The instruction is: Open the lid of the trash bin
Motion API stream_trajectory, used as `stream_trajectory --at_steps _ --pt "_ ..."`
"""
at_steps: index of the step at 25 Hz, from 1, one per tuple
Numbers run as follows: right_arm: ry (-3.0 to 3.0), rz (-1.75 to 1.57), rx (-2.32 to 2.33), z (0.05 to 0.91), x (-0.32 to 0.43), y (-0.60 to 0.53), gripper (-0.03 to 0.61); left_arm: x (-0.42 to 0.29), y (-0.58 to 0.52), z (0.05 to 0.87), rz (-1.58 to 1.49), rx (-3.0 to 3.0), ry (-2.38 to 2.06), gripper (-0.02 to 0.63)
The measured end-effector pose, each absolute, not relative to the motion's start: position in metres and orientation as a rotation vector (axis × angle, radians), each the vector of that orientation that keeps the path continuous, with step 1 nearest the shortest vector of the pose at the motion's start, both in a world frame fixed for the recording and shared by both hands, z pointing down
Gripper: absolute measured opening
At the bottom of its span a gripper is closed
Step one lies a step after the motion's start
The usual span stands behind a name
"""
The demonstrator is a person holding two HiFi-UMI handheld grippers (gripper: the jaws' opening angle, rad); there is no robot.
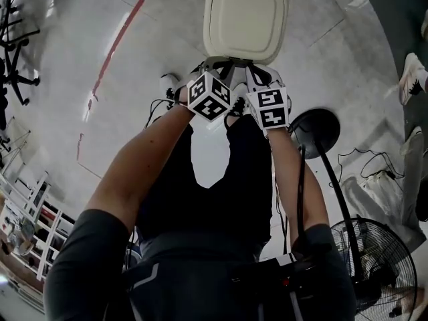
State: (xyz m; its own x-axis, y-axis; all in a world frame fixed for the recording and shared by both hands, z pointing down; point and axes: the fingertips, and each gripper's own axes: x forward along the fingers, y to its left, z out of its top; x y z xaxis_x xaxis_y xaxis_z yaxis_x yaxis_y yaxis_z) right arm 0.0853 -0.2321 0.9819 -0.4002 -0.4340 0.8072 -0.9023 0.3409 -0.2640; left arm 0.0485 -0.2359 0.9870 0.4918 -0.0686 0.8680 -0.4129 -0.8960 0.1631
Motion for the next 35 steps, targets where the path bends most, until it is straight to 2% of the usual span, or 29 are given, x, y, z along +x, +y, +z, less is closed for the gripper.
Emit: stream_trajectory --at_steps 13,35 --pt "-1.887 1.038 1.175 0.967 0.090 -0.237 0.028 0.027 -0.250 0.972 1.353 2.264 -0.506 0.008" --pt "-1.903 1.089 1.506 0.712 0.119 -0.240 0.028 0.006 -0.291 0.685 1.049 2.529 -0.589 0.008"
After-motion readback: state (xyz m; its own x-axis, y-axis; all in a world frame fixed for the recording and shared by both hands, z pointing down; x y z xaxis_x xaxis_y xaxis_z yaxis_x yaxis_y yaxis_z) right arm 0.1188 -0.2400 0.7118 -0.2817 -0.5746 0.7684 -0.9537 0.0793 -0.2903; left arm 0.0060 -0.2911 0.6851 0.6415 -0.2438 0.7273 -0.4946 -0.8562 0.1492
